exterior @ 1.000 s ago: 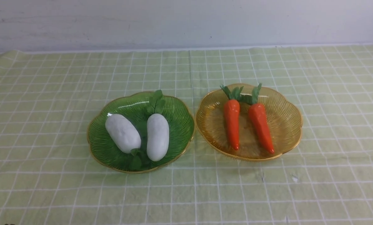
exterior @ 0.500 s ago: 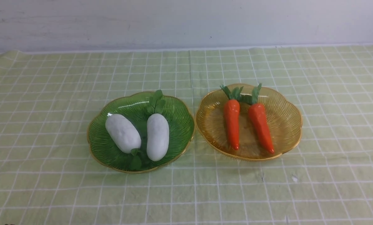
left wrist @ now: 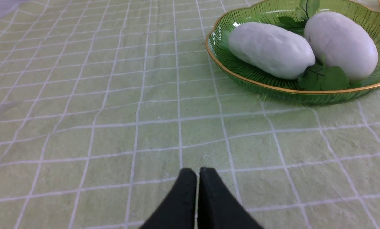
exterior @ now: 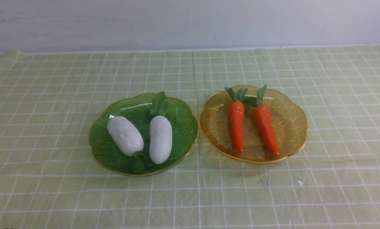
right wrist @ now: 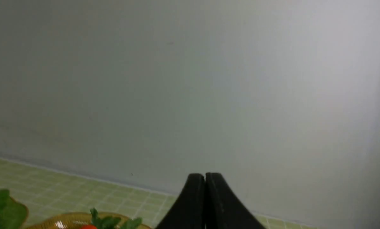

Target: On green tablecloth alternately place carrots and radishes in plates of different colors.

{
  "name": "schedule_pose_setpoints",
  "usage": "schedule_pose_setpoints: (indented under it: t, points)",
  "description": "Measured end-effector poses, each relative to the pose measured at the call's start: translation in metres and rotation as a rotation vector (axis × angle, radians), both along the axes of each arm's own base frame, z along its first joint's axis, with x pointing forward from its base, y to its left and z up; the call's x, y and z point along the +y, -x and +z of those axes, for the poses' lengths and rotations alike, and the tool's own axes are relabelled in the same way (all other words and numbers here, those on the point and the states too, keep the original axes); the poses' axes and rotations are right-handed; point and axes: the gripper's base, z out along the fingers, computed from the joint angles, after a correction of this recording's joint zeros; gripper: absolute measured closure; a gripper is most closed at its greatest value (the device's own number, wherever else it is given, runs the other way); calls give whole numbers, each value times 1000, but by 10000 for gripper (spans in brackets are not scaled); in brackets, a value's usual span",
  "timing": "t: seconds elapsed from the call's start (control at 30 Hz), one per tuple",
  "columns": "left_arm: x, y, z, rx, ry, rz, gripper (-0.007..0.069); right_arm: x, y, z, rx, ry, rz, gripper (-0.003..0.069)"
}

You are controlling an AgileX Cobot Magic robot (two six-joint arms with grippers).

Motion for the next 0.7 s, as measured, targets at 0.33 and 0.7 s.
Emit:
schedule_pose_setpoints:
  t: [0.33,0.7]
  points:
    - [0,0,0,2,0,0,632,-5,-19,-98,411,-96,-119,673]
    - [0,0,0,3,0,0,632,-4,-19,-99,423,-136,-112,673]
